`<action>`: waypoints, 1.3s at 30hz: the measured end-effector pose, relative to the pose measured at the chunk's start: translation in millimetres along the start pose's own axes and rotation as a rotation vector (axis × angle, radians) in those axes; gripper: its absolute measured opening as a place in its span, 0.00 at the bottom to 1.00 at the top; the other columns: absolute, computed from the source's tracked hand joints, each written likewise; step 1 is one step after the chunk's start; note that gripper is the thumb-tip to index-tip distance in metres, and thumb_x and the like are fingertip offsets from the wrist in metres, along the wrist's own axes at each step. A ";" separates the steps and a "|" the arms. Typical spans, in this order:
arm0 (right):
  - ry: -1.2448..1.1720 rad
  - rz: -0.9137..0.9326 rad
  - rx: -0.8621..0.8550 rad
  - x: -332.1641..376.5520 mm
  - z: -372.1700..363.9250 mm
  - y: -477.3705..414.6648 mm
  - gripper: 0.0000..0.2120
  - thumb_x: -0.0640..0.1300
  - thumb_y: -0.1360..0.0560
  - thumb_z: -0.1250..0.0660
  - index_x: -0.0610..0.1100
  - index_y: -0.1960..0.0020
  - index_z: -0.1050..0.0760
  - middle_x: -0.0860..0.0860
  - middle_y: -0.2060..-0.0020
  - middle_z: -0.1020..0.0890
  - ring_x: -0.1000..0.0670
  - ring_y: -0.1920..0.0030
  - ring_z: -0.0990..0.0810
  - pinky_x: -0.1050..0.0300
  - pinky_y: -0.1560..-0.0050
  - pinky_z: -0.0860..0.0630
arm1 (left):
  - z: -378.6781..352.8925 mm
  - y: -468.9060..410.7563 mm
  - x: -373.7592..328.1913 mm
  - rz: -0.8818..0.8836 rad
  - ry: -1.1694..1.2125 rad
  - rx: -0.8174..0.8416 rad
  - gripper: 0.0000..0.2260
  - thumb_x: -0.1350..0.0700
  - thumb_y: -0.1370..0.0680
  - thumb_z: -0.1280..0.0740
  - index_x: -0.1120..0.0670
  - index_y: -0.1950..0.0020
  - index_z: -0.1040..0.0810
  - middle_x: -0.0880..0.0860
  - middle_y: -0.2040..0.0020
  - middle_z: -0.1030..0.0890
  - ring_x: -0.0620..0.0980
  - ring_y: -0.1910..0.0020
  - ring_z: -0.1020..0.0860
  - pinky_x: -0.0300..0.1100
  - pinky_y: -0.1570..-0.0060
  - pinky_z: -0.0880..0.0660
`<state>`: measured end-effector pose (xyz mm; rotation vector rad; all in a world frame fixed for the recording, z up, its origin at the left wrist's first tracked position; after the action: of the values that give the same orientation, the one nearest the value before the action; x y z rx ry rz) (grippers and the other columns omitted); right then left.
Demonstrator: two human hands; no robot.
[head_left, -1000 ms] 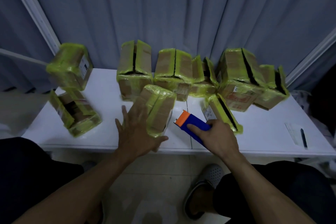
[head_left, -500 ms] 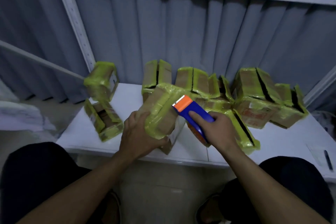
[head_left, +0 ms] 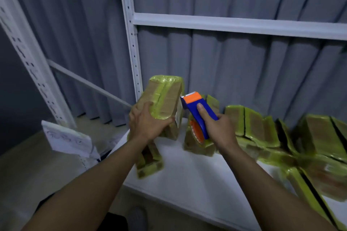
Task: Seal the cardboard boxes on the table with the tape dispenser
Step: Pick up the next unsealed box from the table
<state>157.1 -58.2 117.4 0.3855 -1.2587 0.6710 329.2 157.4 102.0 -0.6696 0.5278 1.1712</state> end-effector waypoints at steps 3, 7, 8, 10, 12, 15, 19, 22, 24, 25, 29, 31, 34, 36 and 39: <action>0.032 -0.044 0.003 -14.3 -22.4 -35.4 0.28 0.69 0.28 0.29 0.45 0.69 0.25 0.51 0.74 0.22 0.51 0.70 0.21 0.57 0.66 0.29 | -29.7 -44.2 13.6 0.051 0.026 0.038 0.46 0.25 0.42 0.31 0.40 0.28 0.36 0.53 0.28 0.36 0.58 0.28 0.38 0.56 0.32 0.32; 0.047 -0.069 -0.007 -33.4 -44.5 -82.2 0.27 0.67 0.26 0.29 0.45 0.70 0.27 0.49 0.73 0.23 0.49 0.70 0.23 0.56 0.66 0.32 | -67.5 -82.6 8.8 -0.044 -0.056 0.046 0.40 0.27 0.36 0.30 0.44 0.29 0.32 0.56 0.29 0.32 0.59 0.30 0.35 0.52 0.31 0.36; 0.057 -0.075 -0.012 -38.4 -48.6 -92.3 0.27 0.67 0.26 0.29 0.44 0.69 0.26 0.49 0.72 0.22 0.48 0.69 0.23 0.56 0.66 0.32 | -78.8 -91.8 5.6 -0.089 -0.073 0.042 0.36 0.31 0.32 0.28 0.48 0.30 0.29 0.57 0.31 0.30 0.59 0.31 0.33 0.50 0.33 0.36; 0.079 -0.095 -0.013 -49.6 -56.5 -110.3 0.28 0.68 0.26 0.30 0.44 0.67 0.24 0.47 0.71 0.21 0.48 0.69 0.22 0.56 0.66 0.31 | -104.3 -110.8 7.8 -0.115 -0.094 0.047 0.32 0.34 0.29 0.29 0.49 0.31 0.27 0.59 0.33 0.28 0.61 0.33 0.31 0.50 0.35 0.36; 0.094 -0.108 -0.013 -60.2 -64.0 -125.0 0.28 0.68 0.26 0.30 0.44 0.68 0.24 0.47 0.72 0.21 0.47 0.69 0.22 0.55 0.65 0.31 | -127.4 -126.6 16.5 -0.110 -0.194 0.025 0.37 0.25 0.33 0.36 0.45 0.30 0.29 0.57 0.31 0.29 0.62 0.32 0.32 0.56 0.33 0.36; 0.103 -0.127 -0.002 -74.2 -72.6 -138.9 0.28 0.69 0.27 0.30 0.44 0.69 0.25 0.48 0.73 0.23 0.47 0.70 0.23 0.55 0.65 0.31 | -156.2 -140.4 25.7 -0.098 -0.213 0.026 0.36 0.28 0.32 0.33 0.45 0.29 0.30 0.56 0.28 0.32 0.61 0.29 0.36 0.57 0.31 0.38; 0.119 -0.111 0.029 -81.8 -79.5 -142.7 0.29 0.69 0.28 0.30 0.43 0.66 0.22 0.49 0.74 0.22 0.53 0.73 0.24 0.58 0.68 0.31 | -189.3 -156.3 46.8 -0.079 -0.241 0.043 0.38 0.20 0.37 0.40 0.38 0.32 0.32 0.53 0.29 0.30 0.60 0.29 0.33 0.58 0.33 0.35; 0.135 -0.083 0.045 -77.5 -81.3 -143.0 0.27 0.68 0.27 0.30 0.46 0.69 0.26 0.54 0.78 0.25 0.58 0.78 0.27 0.66 0.74 0.34 | -219.9 -158.6 70.1 0.000 -0.287 0.187 0.41 0.21 0.32 0.42 0.39 0.24 0.41 0.55 0.19 0.47 0.60 0.21 0.51 0.62 0.27 0.46; 0.128 -0.067 0.054 -73.6 -82.3 -142.0 0.27 0.67 0.26 0.30 0.47 0.71 0.26 0.54 0.79 0.25 0.58 0.78 0.27 0.66 0.74 0.34 | -218.5 -155.3 67.4 -0.025 -0.332 0.185 0.39 0.23 0.30 0.45 0.41 0.24 0.39 0.54 0.19 0.50 0.57 0.20 0.55 0.60 0.26 0.52; 0.123 -0.065 0.055 -71.2 -81.8 -140.1 0.27 0.67 0.26 0.30 0.47 0.71 0.26 0.54 0.78 0.24 0.58 0.78 0.27 0.65 0.73 0.33 | -216.6 -154.2 65.0 -0.054 -0.341 0.177 0.37 0.24 0.28 0.46 0.42 0.24 0.38 0.55 0.19 0.50 0.57 0.20 0.54 0.58 0.25 0.52; 0.088 -0.040 0.081 -57.7 -79.7 -126.5 0.26 0.65 0.25 0.29 0.48 0.73 0.26 0.54 0.79 0.24 0.58 0.78 0.26 0.67 0.74 0.34 | -189.3 -139.9 67.0 -0.170 -0.307 0.114 0.31 0.37 0.25 0.49 0.49 0.25 0.33 0.58 0.22 0.39 0.61 0.23 0.43 0.57 0.26 0.44; 0.111 -0.034 0.092 -52.9 -81.7 -116.1 0.28 0.67 0.26 0.30 0.45 0.70 0.27 0.51 0.76 0.23 0.54 0.75 0.25 0.61 0.70 0.32 | -157.3 -126.9 71.4 -0.215 -0.303 0.003 0.28 0.42 0.27 0.45 0.50 0.29 0.28 0.59 0.27 0.31 0.64 0.29 0.34 0.60 0.31 0.37; 0.097 -0.041 0.112 -47.8 -88.2 -91.8 0.29 0.66 0.26 0.29 0.44 0.71 0.30 0.52 0.76 0.25 0.54 0.76 0.26 0.60 0.70 0.32 | -117.9 -103.0 101.5 -0.066 -0.291 -0.043 0.24 0.44 0.26 0.35 0.50 0.32 0.27 0.58 0.29 0.31 0.64 0.31 0.34 0.63 0.33 0.35; 0.071 -0.044 0.146 -47.3 -95.0 -72.2 0.27 0.62 0.24 0.29 0.46 0.73 0.30 0.55 0.81 0.26 0.58 0.79 0.28 0.66 0.74 0.34 | -108.1 -80.8 133.0 0.143 -0.269 0.028 0.29 0.43 0.27 0.31 0.46 0.28 0.34 0.55 0.25 0.39 0.59 0.26 0.43 0.67 0.30 0.42; 0.085 -0.045 0.201 -53.8 -104.3 -44.6 0.26 0.62 0.24 0.29 0.46 0.72 0.28 0.57 0.82 0.25 0.60 0.80 0.26 0.70 0.77 0.35 | -106.4 -48.8 163.1 0.280 -0.158 0.147 0.41 0.41 0.32 0.27 0.49 0.24 0.39 0.56 0.22 0.45 0.57 0.23 0.49 0.67 0.31 0.42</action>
<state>255.2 -41.5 40.8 0.5436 -1.1021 0.7698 422.5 176.2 -74.8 -0.3808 0.5790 1.4190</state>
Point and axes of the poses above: each hand's wrist, its own y-axis away from the middle knuckle, its own z-axis out of the back of the hand, x = y × z, the point moved 10 cm from there along -y, towards the middle knuckle
